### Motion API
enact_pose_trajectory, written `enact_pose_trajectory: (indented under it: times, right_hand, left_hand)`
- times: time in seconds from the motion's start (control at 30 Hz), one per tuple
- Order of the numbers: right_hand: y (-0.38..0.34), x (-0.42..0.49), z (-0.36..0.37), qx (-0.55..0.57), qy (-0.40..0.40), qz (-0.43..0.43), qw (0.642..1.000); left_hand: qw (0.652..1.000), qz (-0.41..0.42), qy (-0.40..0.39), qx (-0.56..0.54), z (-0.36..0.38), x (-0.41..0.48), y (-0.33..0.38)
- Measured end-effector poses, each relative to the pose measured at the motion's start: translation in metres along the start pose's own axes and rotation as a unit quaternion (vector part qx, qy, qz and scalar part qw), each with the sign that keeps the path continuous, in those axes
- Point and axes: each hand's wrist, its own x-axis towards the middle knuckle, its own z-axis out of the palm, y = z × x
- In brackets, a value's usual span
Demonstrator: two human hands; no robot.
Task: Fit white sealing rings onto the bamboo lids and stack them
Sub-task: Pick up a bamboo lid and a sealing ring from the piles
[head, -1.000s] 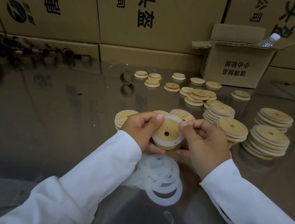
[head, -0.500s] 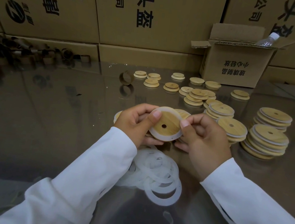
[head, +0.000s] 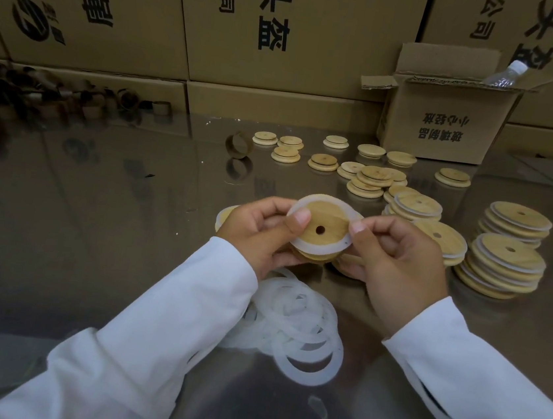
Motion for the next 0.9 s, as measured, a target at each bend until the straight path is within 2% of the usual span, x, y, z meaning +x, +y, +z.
enact_pose_trajectory:
  times: [0.17,0.43,0.53,0.63,0.8,0.9]
  right_hand:
    - [0.0,0.001,-0.001,-0.039,-0.018,-0.011,0.999]
    - [-0.006,0.003,-0.005,-0.096,-0.023,-0.056,0.994]
    - [-0.006,0.003,-0.005,-0.082,-0.023,-0.062,0.994]
    - [-0.005,0.003,-0.004,-0.065,-0.011,-0.065,0.996]
    - [-0.001,0.002,-0.003,0.003,0.008,-0.016,1.0]
    - [-0.001,0.001,-0.002,0.007,0.011,-0.022,1.0]
  left_hand:
    - [1.0,0.001,0.006,0.02,-0.005,0.0,0.0]
    - [0.998,-0.001,0.031,-0.063,0.001,0.001,-0.001]
    - [0.995,-0.018,0.033,-0.089,0.001,0.001,0.0]
    - [0.997,-0.011,0.03,-0.066,0.002,0.0,0.001]
    - [0.997,-0.007,0.051,-0.062,0.007,-0.001,-0.002]
    - [0.997,-0.01,0.049,-0.058,0.008,-0.003,-0.001]
